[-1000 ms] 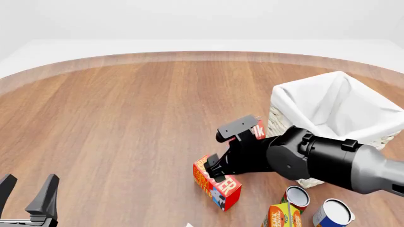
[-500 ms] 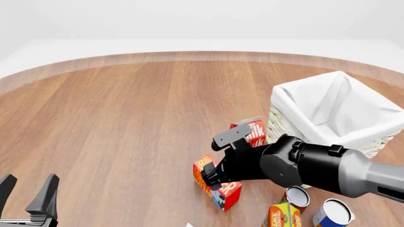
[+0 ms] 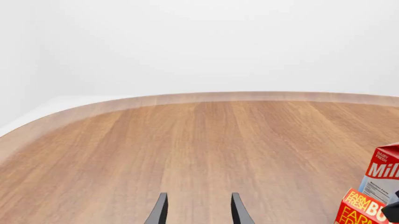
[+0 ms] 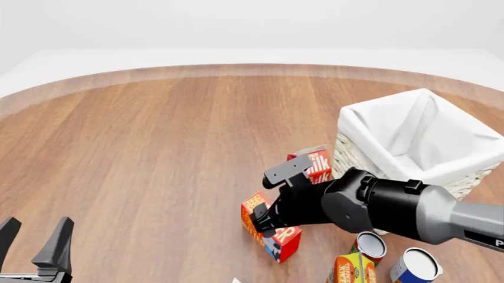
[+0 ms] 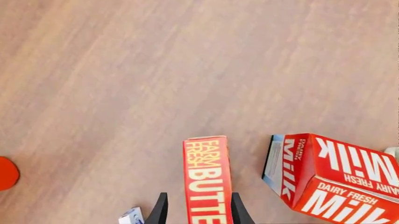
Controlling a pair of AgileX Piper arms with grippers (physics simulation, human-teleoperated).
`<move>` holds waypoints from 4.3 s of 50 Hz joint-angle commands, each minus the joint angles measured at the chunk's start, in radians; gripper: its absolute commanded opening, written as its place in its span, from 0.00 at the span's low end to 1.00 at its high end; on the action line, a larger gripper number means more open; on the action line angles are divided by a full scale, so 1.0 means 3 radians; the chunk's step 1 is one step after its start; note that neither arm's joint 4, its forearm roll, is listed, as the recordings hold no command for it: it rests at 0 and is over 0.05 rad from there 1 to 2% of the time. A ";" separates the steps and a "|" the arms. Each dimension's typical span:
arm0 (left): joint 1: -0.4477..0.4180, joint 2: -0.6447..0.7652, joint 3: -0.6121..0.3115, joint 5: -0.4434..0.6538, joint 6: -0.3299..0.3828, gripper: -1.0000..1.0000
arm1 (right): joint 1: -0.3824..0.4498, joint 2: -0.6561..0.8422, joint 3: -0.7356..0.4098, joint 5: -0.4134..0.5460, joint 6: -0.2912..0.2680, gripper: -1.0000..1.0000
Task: Pick up the cream cheese box and the butter, and put them in the basket.
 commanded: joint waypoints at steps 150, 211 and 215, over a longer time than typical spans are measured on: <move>0.0000 0.0000 0.0000 0.0000 0.0000 1.00 | 0.0160 -0.0217 -0.0160 0.0232 -0.0153 0.00; 0.0000 0.0000 0.0000 0.0000 0.0000 1.00 | -0.0756 -0.1176 -0.1248 0.1210 -0.1113 0.00; 0.0000 0.0000 0.0000 0.0000 0.0000 1.00 | -0.0927 -0.1243 -0.1312 0.1276 -0.1182 0.00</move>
